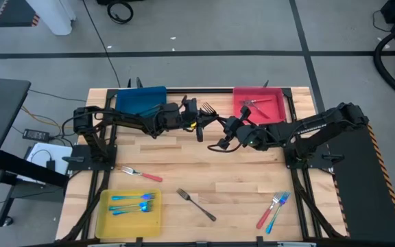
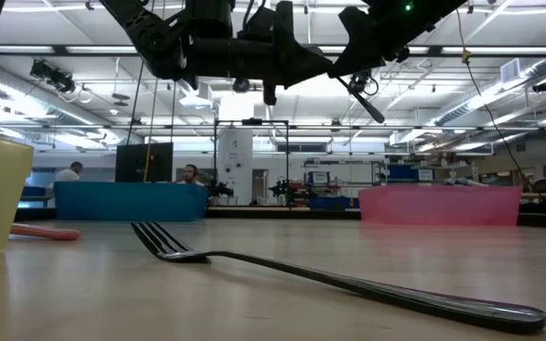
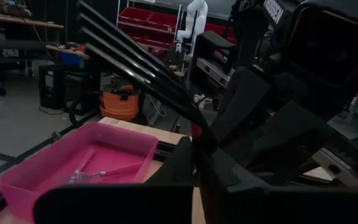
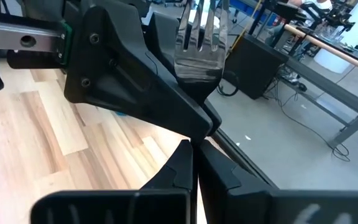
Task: Sort silverware by color (type)
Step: Put the top black fork into the blue bin
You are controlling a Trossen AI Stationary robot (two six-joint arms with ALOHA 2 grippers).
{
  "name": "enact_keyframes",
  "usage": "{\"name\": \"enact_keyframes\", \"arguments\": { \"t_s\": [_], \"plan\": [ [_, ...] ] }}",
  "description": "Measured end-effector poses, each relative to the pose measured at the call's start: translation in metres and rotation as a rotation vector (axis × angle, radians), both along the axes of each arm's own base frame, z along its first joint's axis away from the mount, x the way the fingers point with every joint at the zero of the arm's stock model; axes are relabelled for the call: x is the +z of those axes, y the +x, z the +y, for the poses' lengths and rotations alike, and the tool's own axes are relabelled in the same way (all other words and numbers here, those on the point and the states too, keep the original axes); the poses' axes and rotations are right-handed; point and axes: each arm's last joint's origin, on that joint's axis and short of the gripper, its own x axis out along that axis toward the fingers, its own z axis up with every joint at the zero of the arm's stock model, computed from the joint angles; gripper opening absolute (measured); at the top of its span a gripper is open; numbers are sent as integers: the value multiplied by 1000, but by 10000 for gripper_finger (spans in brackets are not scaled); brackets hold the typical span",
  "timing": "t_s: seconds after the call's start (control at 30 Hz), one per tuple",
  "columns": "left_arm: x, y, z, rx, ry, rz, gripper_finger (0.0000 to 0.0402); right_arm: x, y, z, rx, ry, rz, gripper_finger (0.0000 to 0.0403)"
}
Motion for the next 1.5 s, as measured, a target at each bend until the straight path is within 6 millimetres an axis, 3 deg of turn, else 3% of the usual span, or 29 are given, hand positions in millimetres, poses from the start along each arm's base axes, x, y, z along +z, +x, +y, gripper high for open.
{"name": "enact_keyframes", "arguments": {
  "t_s": [0.53,0.7,1.0,1.23,1.5],
  "plan": [
    [1,-1,5,31,78,18,1,-3,-1,0,-28,-31,29,90],
    [0,-9,19,79,100,147,1,-4,-5,1,-67,-65,66,99],
    [24,-51,44,156,103,372,0,-9,-10,6,-44,-67,130,99],
    [44,-104,59,226,75,581,0,-13,-13,5,-61,-19,140,99],
    [40,-154,76,405,103,915,4,-13,-13,5,-47,2,134,100]
  ]
}}
